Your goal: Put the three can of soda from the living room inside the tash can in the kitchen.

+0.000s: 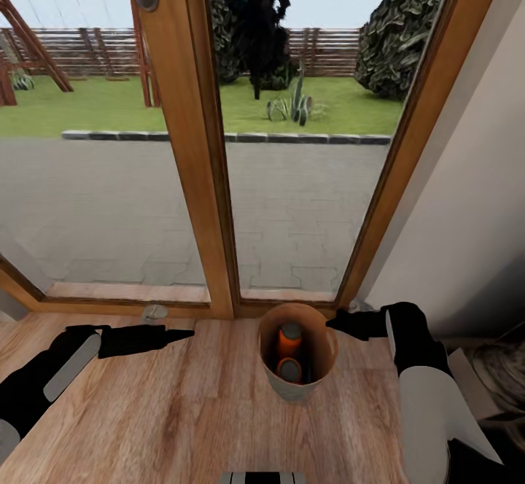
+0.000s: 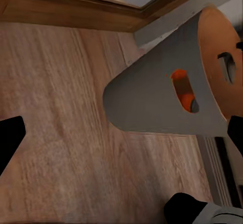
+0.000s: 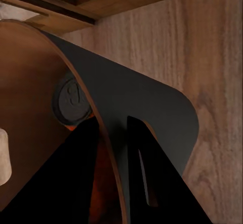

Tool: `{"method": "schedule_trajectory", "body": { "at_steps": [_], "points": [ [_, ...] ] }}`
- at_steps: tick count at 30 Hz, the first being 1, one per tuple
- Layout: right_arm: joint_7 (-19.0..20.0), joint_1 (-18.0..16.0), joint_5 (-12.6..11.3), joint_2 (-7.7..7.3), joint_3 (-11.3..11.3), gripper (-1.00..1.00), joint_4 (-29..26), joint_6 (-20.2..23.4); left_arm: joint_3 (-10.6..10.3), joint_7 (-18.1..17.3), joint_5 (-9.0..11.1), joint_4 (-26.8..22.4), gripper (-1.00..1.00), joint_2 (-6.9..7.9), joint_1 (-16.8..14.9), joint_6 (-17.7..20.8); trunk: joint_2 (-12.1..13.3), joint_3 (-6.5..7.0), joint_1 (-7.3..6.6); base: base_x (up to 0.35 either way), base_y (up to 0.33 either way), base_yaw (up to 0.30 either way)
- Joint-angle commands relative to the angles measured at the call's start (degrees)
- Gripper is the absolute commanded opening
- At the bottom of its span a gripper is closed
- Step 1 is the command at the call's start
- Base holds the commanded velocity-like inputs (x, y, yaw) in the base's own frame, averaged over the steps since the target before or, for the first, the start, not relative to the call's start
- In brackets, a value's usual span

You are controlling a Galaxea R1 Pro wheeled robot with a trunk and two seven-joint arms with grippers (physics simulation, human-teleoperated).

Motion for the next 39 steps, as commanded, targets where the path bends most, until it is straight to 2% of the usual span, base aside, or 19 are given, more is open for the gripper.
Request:
{"method": "schedule_trajectory", "body": {
  "at_steps": [1, 7, 12, 14, 16, 20, 23, 32, 35, 39],
  "points": [
    [-0.03, -0.03, -2.95, 0.04, -0.07, -1.0, -0.02, -0.04, 0.01, 0.1, 0.01, 0.02, 1.0, -0.03, 0.0, 0.09, -0.01, 0.01, -0.01, 0.0, 0.0, 0.0],
    [-1.37, -0.03, -3.89, 0.15, -0.09, -1.0, -0.02, -1.82, 0.02, 0.07, 0.1, -0.06, 1.0, -0.1, 0.0, 0.11, -0.01, 0.01, -0.01, 0.0, 0.0, 0.0],
    [-1.44, -0.03, -7.14, 0.14, -0.01, -1.0, -0.02, -2.43, 0.02, 0.0, 0.12, -0.19, 1.0, -0.14, 0.0, 0.11, -0.01, 0.01, -0.01, 0.0, 0.0, 0.0],
    [-1.48, -0.03, -7.55, 0.21, -0.01, -1.0, 0.01, -3.74, 0.02, 0.0, 0.16, -0.21, 1.0, -0.14, 0.0, 0.11, -0.01, 0.01, -0.01, 0.0, 0.0, 0.0],
    [-1.98, -0.03, -7.86, 0.22, -0.07, -1.0, 2.51, -6.29, 0.02, 0.0, 0.18, -0.22, 1.0, -0.14, 0.0, 0.11, -0.01, 0.01, -0.01, 0.0, 0.0, 0.0],
    [-5.08, -0.03, -11.83, 0.08, -0.01, -1.0, 6.07, -10.97, 0.02, 0.0, 0.19, -0.23, 1.0, -0.17, 0.0, 0.11, -0.01, 0.01, -0.01, 0.0, 0.0, 0.0],
    [-6.37, -0.03, -13.18, 0.07, 0.0, -1.0, 6.41, -11.67, 0.02, 0.0, 0.07, -0.23, 1.0, -0.79, 0.0, 0.14, -0.01, 0.01, -0.01, 0.0, 0.0, 0.0],
    [-6.56, -0.03, -14.31, 0.15, 0.0, -1.0, 6.89, -12.36, 0.02, 0.0, 0.02, -0.23, 1.0, -1.19, 0.0, 0.11, -0.01, 0.01, -0.01, 0.0, 0.0, 0.0],
    [-6.66, -0.03, -14.49, 0.05, 0.0, -1.0, 10.54, -15.06, 0.02, 0.0, 0.02, -0.23, 1.0, -1.21, 0.0, 0.11, -0.01, 0.01, -0.01, 0.0, 0.0, 0.0],
    [-6.74, -0.03, -14.52, 0.01, 0.0, -1.0, 11.93, -16.12, 0.02, 0.0, 0.05, -0.27, 1.0, -1.2, 0.0, 0.11, -0.01, 0.01, -0.01, 0.0, 0.0, 0.0]
  ]
}}
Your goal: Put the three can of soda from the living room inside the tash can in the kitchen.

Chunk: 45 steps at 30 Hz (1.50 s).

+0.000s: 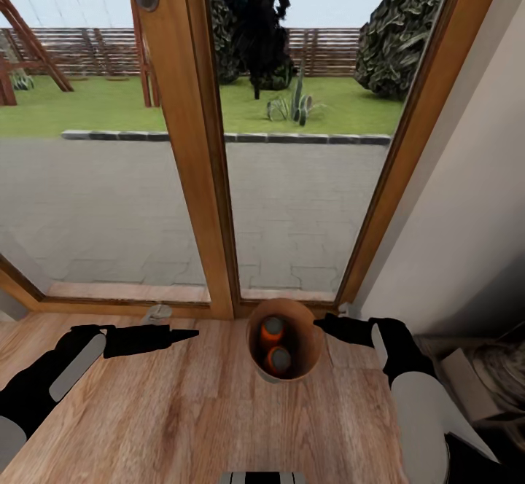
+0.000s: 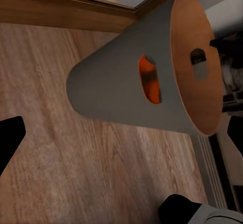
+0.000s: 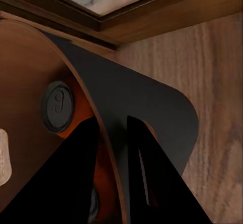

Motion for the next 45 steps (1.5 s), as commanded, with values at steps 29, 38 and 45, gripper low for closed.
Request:
{"method": "schedule_trajectory", "body": {
  "at_steps": [29, 38, 45],
  "points": [
    [-3.91, -0.02, -3.47, 0.17, -0.07, -1.0, 8.17, -6.9, 0.0, 0.0, 0.06, -0.13, 1.0, -0.09, 0.0, 0.0, 0.0, 0.01, -0.01, 0.0, 0.0, 0.0],
    [-3.92, -0.02, -3.65, 0.16, -0.07, -1.0, 8.34, -7.06, 0.0, 0.0, 0.06, -0.13, 1.0, -0.09, 0.0, 0.0, 0.0, 0.01, -0.01, 0.0, 0.0, 0.0],
    [-4.21, -0.02, -3.66, 0.17, -0.07, 1.0, 8.95, -7.06, 0.0, 0.0, 0.06, -0.16, 1.0, -0.09, 0.0, -0.01, 0.0, 0.01, -0.01, 0.0, 0.0, 0.0]
  ]
}}
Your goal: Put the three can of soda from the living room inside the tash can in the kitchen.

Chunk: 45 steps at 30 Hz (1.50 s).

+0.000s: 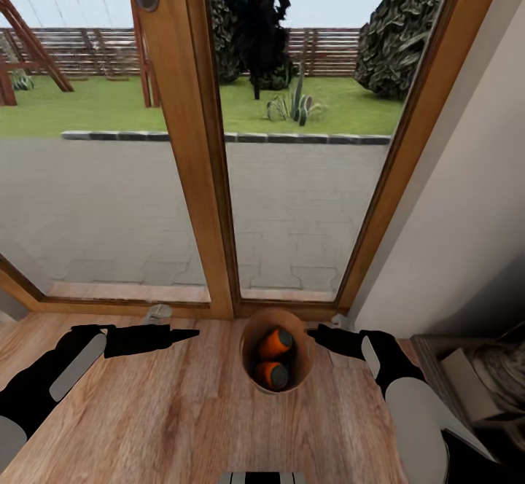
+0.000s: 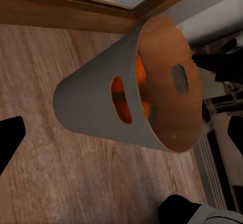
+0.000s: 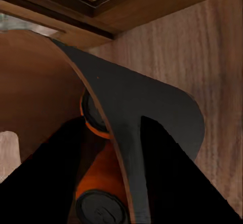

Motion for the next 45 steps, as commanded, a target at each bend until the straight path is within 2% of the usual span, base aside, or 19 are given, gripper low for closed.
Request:
{"method": "schedule_trajectory", "body": {
  "at_steps": [1, 24, 25, 29, 31, 33, 34, 38, 45],
  "points": [
    [-0.62, -0.01, -0.05, 0.02, 0.0, 1.0, 0.11, 0.0, 0.0, 0.0, 0.0, -0.03, 1.0, 0.0, 0.0, 0.01, 0.0, 0.0, 0.0, 0.0, 0.0, 0.0],
    [-1.52, 0.0, 0.11, 0.42, 0.04, 1.0, -0.81, -1.09, 0.0, 0.0, 0.0, -0.06, 1.0, 0.0, 0.0, -0.19, 0.0, 0.0, 0.0, 0.0, 0.0, 0.0],
    [-1.45, 0.0, 0.12, 0.45, 0.05, 1.0, -1.45, -1.32, 0.0, 0.0, 0.0, -0.06, 1.0, 0.0, 0.0, -0.18, 0.0, 0.0, 0.0, 0.0, 0.0, 0.0],
    [-1.15, 0.03, 0.17, 0.8, 0.64, 1.0, -10.96, 0.1, 0.0, 0.0, 0.0, -0.06, 1.0, 0.0, 0.0, -0.17, 0.0, 0.0, 0.0, 0.0, 0.0, 0.0],
    [-1.06, 0.06, 0.25, 1.31, 0.71, 1.0, -13.85, 2.06, 0.0, 0.0, 0.0, -0.06, 1.0, 0.0, 0.0, -0.17, 0.0, 0.0, 0.0, 0.0, 0.0, 0.0],
    [-0.63, 0.08, 0.39, 1.73, 0.77, 1.0, -16.45, 6.02, 0.0, -0.01, 0.0, -0.06, 1.0, 0.0, 0.0, -0.17, 0.0, 0.0, 0.0, 0.0, 0.0, 0.0],
    [1.13, 0.08, 0.48, 1.75, 0.78, 1.0, -17.08, 7.21, 0.0, -0.03, 0.0, -0.06, 1.0, 0.0, 0.0, -0.18, 0.0, 0.0, 0.0, 0.0, 0.0, 0.0],
    [4.18, 0.09, 0.74, 1.67, 0.79, 1.0, -17.36, 7.93, 0.0, 0.0, 0.0, -0.06, 1.0, 0.0, 0.0, -0.24, 0.0, 0.0, 0.0, 0.0, 0.0, 0.0],
    [4.8, 0.09, 0.78, 1.62, 0.79, 1.0, -17.56, 8.36, 0.0, -0.07, 0.0, -0.06, 1.0, 0.0, 0.0, -0.19, 0.0, 0.0, 0.0, 0.0, 0.0, 0.0]
  ]
}}
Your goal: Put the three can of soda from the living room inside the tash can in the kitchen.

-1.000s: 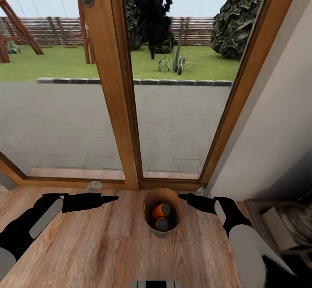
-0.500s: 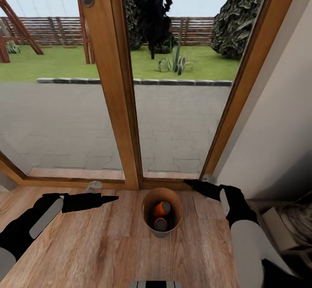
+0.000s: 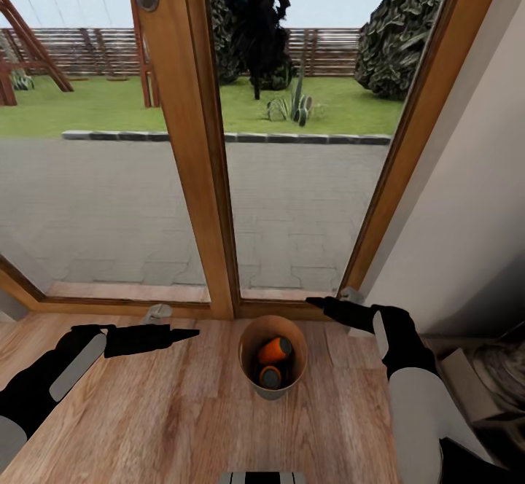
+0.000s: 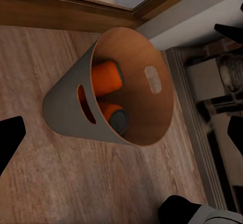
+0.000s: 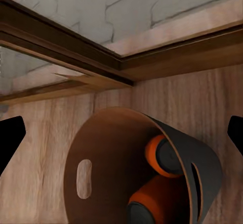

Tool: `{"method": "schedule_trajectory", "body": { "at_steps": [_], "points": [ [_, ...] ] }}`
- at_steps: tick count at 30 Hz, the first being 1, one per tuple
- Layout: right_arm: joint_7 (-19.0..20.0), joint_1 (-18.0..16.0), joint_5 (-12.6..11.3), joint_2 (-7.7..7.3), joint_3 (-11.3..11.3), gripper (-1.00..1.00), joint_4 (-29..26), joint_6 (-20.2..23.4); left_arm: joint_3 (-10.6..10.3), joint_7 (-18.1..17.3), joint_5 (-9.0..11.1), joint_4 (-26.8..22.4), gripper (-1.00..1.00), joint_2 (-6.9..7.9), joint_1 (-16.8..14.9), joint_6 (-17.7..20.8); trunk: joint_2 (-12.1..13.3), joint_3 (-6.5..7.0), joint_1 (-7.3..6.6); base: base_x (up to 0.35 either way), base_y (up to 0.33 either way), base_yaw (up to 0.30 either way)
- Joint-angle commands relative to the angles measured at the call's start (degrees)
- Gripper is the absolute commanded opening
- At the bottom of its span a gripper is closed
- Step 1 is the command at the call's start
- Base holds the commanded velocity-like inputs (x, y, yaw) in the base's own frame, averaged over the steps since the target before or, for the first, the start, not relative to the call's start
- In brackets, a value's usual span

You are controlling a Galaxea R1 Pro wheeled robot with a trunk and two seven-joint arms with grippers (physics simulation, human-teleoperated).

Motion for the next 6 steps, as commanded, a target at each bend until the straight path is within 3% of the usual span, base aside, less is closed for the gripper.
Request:
{"method": "schedule_trajectory", "body": {
  "at_steps": [1, 6],
  "points": [
    [0.03, 0.0, -0.01, 0.01, 0.02, 1.0, -0.15, 0.0, 0.0, 0.01, 0.0, 0.0, 1.0, 0.0, 0.0, -0.01, 0.0, 0.0, 0.0, 0.0, 0.0, 0.0],
    [0.06, 0.0, -0.11, 0.03, 0.03, 1.0, -0.54, 0.01, 0.0, 0.01, 0.0, 0.0, 1.0, 0.0, 0.0, -0.04, 0.0, 0.0, 0.0, 0.0, 0.0, 0.0]
  ]
}}
